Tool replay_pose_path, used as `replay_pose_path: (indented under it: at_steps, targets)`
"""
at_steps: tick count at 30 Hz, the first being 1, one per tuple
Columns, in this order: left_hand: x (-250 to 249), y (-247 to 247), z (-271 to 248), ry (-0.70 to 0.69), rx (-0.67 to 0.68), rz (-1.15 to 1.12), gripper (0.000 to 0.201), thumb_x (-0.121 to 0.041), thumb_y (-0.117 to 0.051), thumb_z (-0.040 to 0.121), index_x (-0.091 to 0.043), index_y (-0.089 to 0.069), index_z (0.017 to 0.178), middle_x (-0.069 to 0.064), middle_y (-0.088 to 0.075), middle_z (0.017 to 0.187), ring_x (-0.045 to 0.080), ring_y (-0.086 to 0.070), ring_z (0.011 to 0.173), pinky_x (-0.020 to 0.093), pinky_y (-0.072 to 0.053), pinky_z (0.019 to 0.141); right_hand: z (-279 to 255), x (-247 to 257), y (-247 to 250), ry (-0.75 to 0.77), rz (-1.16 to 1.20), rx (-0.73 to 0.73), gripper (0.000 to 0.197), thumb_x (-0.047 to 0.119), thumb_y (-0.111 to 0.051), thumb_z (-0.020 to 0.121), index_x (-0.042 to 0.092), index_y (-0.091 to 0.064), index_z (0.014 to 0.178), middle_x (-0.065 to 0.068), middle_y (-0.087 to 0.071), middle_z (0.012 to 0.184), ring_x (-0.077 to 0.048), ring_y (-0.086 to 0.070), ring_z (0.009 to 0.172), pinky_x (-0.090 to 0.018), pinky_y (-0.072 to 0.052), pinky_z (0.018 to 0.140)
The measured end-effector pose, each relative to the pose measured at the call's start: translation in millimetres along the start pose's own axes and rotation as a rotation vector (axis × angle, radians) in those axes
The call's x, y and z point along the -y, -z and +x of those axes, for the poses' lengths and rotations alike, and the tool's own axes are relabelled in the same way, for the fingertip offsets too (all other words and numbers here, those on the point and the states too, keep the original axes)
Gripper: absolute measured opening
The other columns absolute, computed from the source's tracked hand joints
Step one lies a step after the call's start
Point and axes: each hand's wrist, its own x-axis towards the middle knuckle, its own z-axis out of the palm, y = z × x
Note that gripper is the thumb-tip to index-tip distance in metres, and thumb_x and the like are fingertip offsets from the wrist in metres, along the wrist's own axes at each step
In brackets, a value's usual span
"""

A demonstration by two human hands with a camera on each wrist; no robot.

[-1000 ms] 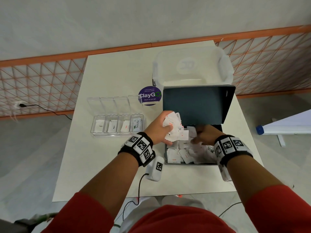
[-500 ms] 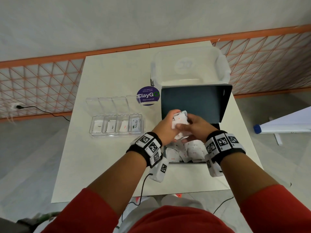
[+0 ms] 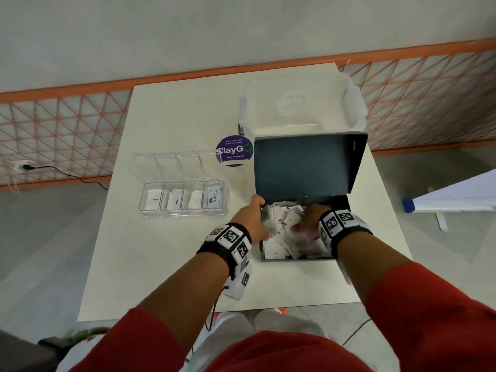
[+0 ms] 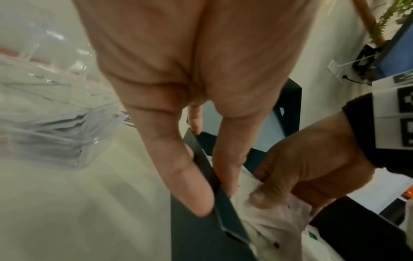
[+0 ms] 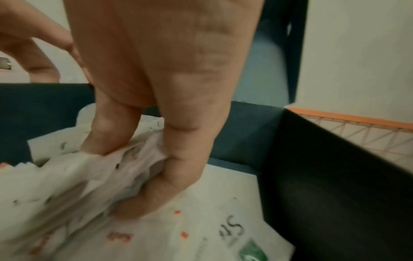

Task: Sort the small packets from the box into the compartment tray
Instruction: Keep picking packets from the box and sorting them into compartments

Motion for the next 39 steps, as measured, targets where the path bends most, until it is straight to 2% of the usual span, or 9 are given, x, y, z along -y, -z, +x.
replay_pose_path:
  at_steps: [7, 11, 14, 18, 24, 27, 31, 34, 39]
  targets:
    - [4, -2, 1, 0.01, -0.011, -0.063, 0.08, -0.002, -0.075, 0.076, -0.025, -0.025, 0.135, 0.019, -0.061, 0.102, 0.034, -0.068, 0.081, 0.046, -0.06, 0.071, 2, 42, 0, 0.121, 0.116, 0.17, 0.029, 0.04, -0.079, 0.08, 0.029, -0.065, 0.103, 0.006, -0.07, 0.1, -0.016, -0.066, 0.087, -0.024, -0.049, 0.073]
    - [5, -3, 1, -0.003, -0.019, -0.08, 0.08, -0.007, -0.077, 0.075, -0.025, -0.026, 0.134, 0.019, -0.061, 0.102, 0.035, -0.067, 0.085, 0.046, -0.059, 0.073, 3, 50, 1, 0.153, 0.064, 0.152, 0.061, 0.037, -0.086, 0.073, 0.017, -0.062, 0.125, -0.006, -0.061, 0.126, -0.03, -0.058, 0.118, -0.04, -0.047, 0.1]
    - [6, -2, 3, 0.0, -0.018, -0.095, 0.081, -0.004, -0.077, 0.073, -0.026, -0.027, 0.132, 0.018, -0.061, 0.102, 0.035, -0.068, 0.082, 0.046, -0.059, 0.072, 0, 52, -4, 0.199, 0.008, 0.185, 0.041, 0.037, -0.088, 0.069, 0.028, -0.063, 0.101, 0.002, -0.063, 0.112, -0.022, -0.061, 0.107, -0.037, -0.049, 0.098]
    - [9, -2, 3, -0.013, -0.016, -0.105, 0.08, -0.004, -0.077, 0.074, -0.027, -0.028, 0.133, 0.012, -0.059, 0.096, 0.034, -0.068, 0.08, 0.045, -0.059, 0.073, -6, 46, 2, 0.165, 0.114, 0.234, 0.036, 0.031, -0.086, 0.072, 0.024, -0.061, 0.097, 0.003, -0.065, 0.097, -0.02, -0.065, 0.096, -0.027, -0.052, 0.065]
    - [15, 3, 0, -0.15, -0.092, -0.052, 0.086, -0.028, -0.08, 0.072, -0.027, -0.027, 0.14, 0.008, -0.053, 0.119, 0.024, -0.058, 0.098, 0.033, -0.049, 0.082, -22, 11, 34, 0.117, 0.357, 0.167, 0.042, 0.02, -0.084, 0.074, 0.014, -0.067, 0.112, -0.008, -0.069, 0.108, -0.029, -0.065, 0.104, -0.049, -0.056, 0.092]
    - [12, 9, -6, -0.314, -0.159, -0.064, 0.088, -0.038, -0.082, 0.068, -0.029, -0.03, 0.139, 0.003, -0.043, 0.129, 0.016, -0.052, 0.102, 0.027, -0.043, 0.084, -33, -10, 47, 0.108, 0.486, 0.083, 0.025, 0.016, -0.084, 0.073, 0.014, -0.072, 0.096, -0.009, -0.073, 0.094, -0.028, -0.069, 0.094, -0.042, -0.058, 0.085]
    - [-5, 3, -14, -0.495, -0.106, 0.094, 0.123, -0.054, -0.088, 0.05, -0.031, -0.015, 0.146, -0.005, -0.013, 0.153, 0.021, -0.024, 0.14, 0.041, -0.03, 0.113, -54, -20, 51, 0.139, 0.725, 0.137, 0.028, 0.001, -0.077, 0.075, 0.002, -0.073, 0.103, -0.017, -0.074, 0.09, -0.036, -0.07, 0.086, -0.046, -0.054, 0.085]
    - [-19, -10, -15, -0.546, -0.101, 0.29, 0.138, -0.057, -0.089, 0.043, -0.037, -0.001, 0.147, -0.009, 0.009, 0.156, 0.028, -0.008, 0.145, 0.048, -0.019, 0.114, -60, -13, 44, 0.166, 0.858, 0.245, 0.036, -0.006, -0.071, 0.079, -0.005, -0.066, 0.115, -0.028, -0.07, 0.106, -0.045, -0.067, 0.101, -0.052, -0.051, 0.095]
    - [-22, -17, -14, -0.524, -0.208, 0.306, 0.125, -0.05, -0.086, 0.053, -0.031, -0.008, 0.148, 0.0, -0.014, 0.151, 0.026, -0.021, 0.136, 0.047, -0.027, 0.11, -70, 14, 40, 0.277, 1.02, 0.304, 0.027, -0.014, -0.062, 0.079, -0.009, -0.064, 0.105, -0.022, -0.064, 0.089, -0.033, -0.066, 0.081, -0.038, -0.052, 0.071]
